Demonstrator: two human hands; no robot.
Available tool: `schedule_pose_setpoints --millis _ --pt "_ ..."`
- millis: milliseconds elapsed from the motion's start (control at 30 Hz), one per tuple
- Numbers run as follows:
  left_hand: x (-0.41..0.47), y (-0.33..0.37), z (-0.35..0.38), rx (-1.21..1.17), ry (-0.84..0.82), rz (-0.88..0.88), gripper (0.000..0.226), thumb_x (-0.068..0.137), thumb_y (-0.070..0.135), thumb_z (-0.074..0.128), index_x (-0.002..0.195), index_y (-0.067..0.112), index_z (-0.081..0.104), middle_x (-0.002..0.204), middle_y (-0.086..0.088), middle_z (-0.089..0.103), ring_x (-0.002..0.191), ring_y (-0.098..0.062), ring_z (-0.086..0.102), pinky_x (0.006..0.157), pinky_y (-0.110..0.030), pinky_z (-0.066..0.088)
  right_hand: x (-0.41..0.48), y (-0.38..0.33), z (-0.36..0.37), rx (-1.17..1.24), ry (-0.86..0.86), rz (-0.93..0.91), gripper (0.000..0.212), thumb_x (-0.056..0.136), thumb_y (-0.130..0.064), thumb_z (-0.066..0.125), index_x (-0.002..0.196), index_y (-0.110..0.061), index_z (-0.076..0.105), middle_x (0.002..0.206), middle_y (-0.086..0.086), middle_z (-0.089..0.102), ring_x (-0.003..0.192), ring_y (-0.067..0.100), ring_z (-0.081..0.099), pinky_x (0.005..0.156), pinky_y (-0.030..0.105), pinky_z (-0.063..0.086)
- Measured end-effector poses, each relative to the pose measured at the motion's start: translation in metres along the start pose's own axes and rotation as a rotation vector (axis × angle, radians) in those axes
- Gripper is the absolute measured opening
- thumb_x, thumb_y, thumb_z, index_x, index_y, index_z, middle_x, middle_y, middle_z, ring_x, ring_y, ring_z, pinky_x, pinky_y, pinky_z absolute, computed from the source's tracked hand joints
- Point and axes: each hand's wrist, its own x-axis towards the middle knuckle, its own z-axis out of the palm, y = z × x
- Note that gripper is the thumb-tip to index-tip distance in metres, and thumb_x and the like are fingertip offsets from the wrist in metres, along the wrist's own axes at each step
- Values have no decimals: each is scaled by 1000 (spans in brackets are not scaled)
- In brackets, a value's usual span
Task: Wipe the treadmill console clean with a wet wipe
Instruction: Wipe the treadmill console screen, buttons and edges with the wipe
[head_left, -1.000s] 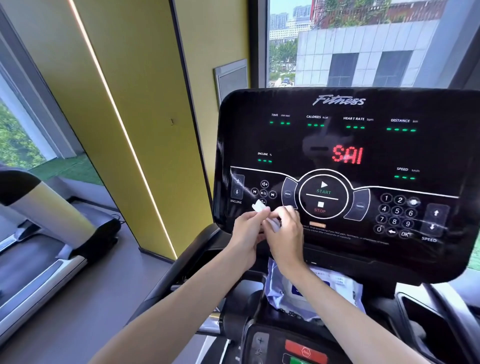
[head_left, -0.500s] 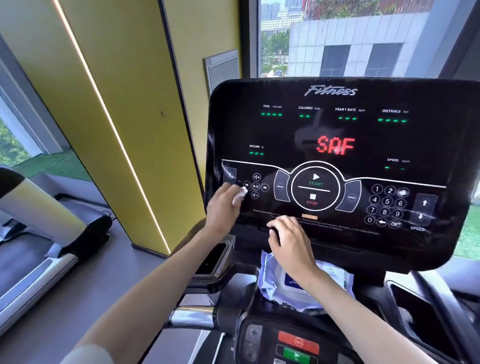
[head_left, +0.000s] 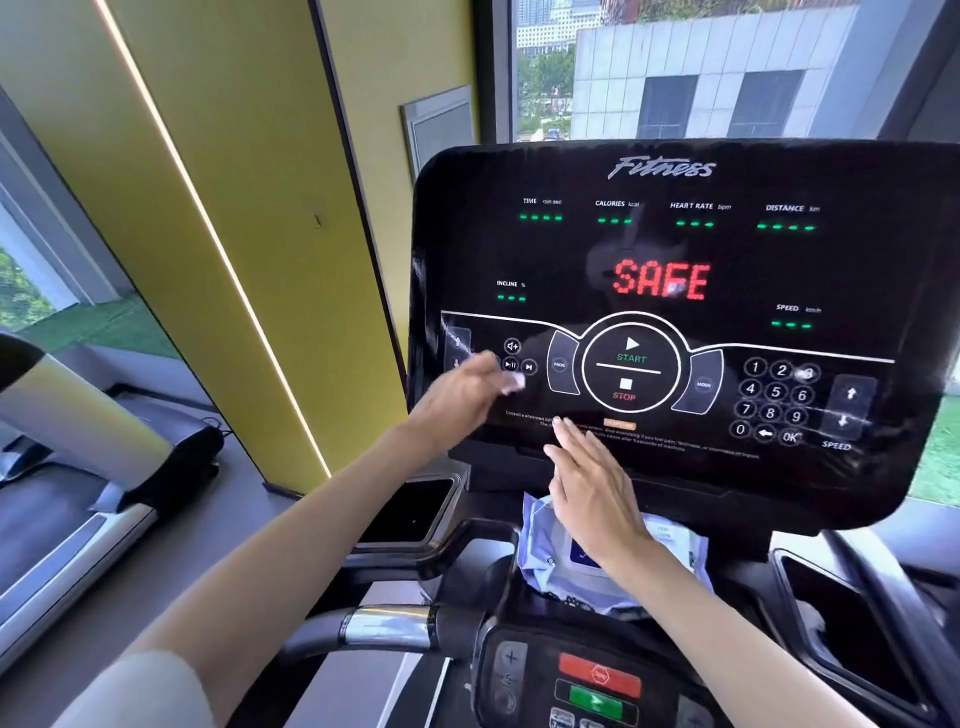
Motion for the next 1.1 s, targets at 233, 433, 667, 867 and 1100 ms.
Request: schedule_pose_setpoints --millis 233,433,667,867,1100 --pt "-10 17 0 -107 -90 144 34 80 -13 57 108 2 66 90 -12 55 76 -17 54 67 -23 50 1 0 -4 -15 -10 -3 32 66 4 70 98 -1 69 128 20 56 122 25 52 105 41 38" --pt "34 -1 -30 -369 573 -806 19 95 12 50 96 1 66 91 -4 53 82 -18 50 73 -21 37 3 5 -14 -40 54 -34 23 73 8 59 93 -3 65 142 23 39 137 27 31 112 41 25" --pt "26 46 14 -272 94 38 31 86 -5 52 111 6 66 86 -10 51 75 -14 49 71 -12 40 7 19 -26 9 91 55 39 73 8 59 111 1 63 149 24 26 140 31 23 112 45 25" --pt "52 6 -33 -338 634 -755 23 97 12 46 108 3 65 90 -6 47 78 -20 48 77 -29 41 8 35 -41 0 128 123 44 72 9 58 115 -1 60 148 24 29 138 32 27 111 45 28" --pt "40 42 15 -289 196 49 40 83 -12 53 115 9 62 89 -8 51 78 -10 51 74 -15 43 23 45 -57 15 140 118 47 76 7 58 122 -1 55 150 23 25 140 30 21 113 44 24"
